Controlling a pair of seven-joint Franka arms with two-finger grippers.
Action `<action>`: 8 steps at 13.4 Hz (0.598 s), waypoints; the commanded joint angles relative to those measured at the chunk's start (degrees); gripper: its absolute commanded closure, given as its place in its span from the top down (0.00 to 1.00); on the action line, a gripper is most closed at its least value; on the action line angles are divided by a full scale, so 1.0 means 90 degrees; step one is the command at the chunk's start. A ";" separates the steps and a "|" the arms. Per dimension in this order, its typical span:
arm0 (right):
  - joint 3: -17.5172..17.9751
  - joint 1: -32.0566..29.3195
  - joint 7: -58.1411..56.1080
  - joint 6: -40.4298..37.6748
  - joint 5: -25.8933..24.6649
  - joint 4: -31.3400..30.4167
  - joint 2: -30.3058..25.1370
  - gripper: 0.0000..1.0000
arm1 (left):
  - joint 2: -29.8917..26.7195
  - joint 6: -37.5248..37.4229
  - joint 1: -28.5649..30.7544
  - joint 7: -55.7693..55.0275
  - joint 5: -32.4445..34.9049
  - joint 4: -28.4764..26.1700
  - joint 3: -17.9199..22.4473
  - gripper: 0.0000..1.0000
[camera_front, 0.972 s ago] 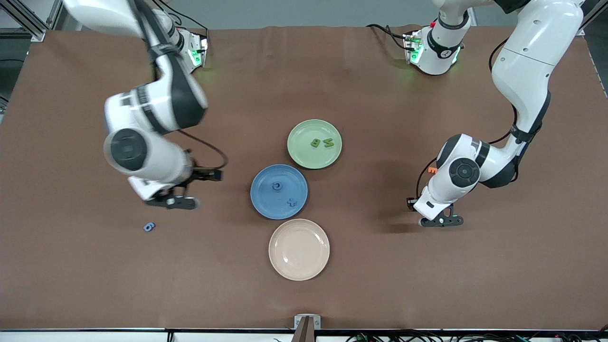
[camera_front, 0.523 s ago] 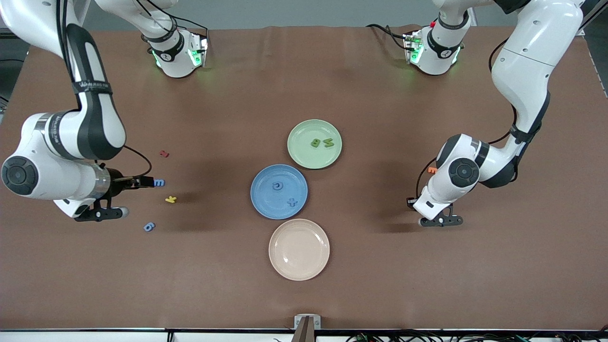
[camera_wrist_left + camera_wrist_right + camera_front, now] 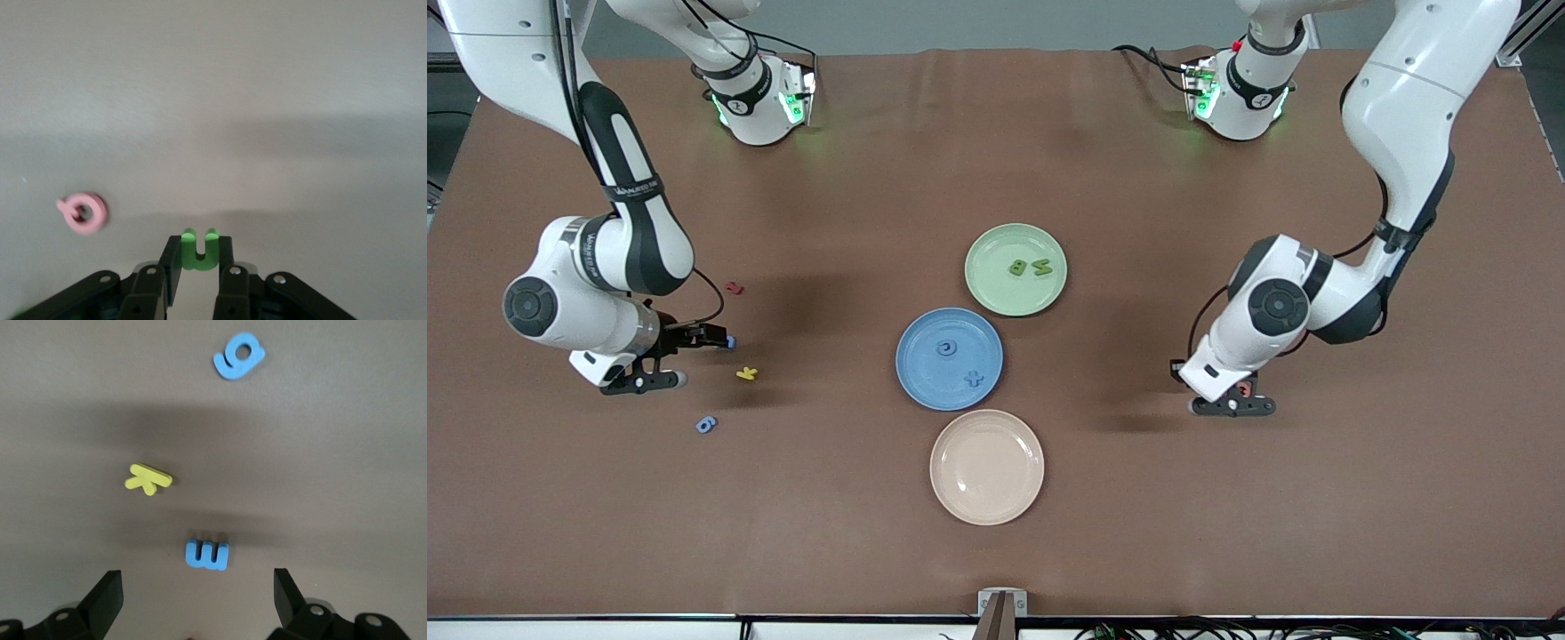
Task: Sort letters by color into matching plates
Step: 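Put the u on the green plate while the right gripper reaches the m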
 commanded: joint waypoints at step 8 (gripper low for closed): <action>0.0119 -0.0103 -0.0140 0.0980 -0.0025 -0.0815 -0.0103 0.73 | 0.0122 -0.0331 -0.1754 -0.3643 -0.0075 -0.0115 -0.0920 0.08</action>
